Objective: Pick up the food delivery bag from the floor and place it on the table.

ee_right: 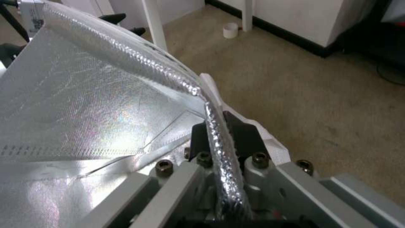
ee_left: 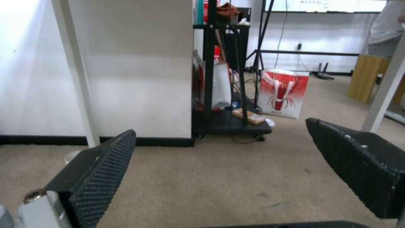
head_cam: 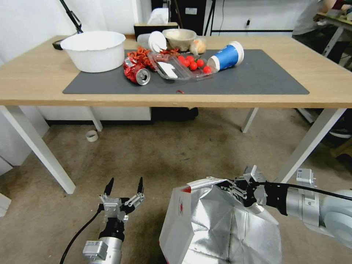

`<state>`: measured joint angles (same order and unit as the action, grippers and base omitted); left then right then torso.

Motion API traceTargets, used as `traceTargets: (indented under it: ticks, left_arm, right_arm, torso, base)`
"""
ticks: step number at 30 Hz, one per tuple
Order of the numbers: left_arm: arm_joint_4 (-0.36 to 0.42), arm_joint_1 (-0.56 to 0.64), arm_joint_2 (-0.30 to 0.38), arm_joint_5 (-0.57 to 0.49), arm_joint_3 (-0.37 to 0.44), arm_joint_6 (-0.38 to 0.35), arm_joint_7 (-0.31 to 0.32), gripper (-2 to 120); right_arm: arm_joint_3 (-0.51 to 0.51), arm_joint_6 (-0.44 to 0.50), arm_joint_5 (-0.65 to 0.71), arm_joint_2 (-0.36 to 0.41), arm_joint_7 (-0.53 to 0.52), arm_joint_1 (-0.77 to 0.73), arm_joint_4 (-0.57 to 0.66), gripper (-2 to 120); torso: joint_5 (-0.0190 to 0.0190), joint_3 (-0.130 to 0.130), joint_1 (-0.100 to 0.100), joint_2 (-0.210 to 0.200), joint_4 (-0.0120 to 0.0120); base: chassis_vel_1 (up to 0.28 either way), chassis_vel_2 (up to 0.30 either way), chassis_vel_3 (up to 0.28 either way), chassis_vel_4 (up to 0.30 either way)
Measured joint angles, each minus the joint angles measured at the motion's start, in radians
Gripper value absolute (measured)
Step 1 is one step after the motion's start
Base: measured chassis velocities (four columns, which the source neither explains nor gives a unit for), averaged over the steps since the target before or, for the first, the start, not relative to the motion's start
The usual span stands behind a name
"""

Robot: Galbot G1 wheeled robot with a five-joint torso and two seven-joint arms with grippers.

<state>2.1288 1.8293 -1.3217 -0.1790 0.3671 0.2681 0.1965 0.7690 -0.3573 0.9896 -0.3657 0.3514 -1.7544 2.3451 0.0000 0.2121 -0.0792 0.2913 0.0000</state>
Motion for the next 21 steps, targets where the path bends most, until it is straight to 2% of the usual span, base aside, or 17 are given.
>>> traceTargets:
  ticks: [16,21]
  left_arm:
    - [-0.011,-0.012,-0.001,-0.001,-0.002,-0.013,0.002,100]
    - [-0.011,-0.013,-0.001,-0.002,-0.002,-0.013,0.002,100]
  right_arm:
    - [-0.006,0.0,-0.002,0.005,0.006,0.005,-0.012,0]
    - [-0.01,0.0,-0.001,0.005,0.007,0.009,-0.014,0]
  torso:
    - [0.0,0.042,-0.019,0.061,0.0]
    - [0.0,0.048,-0.023,0.07,0.0]
  base:
    - [0.0,0.0,0.0,0.0]
    - [0.0,0.0,0.0,0.0]
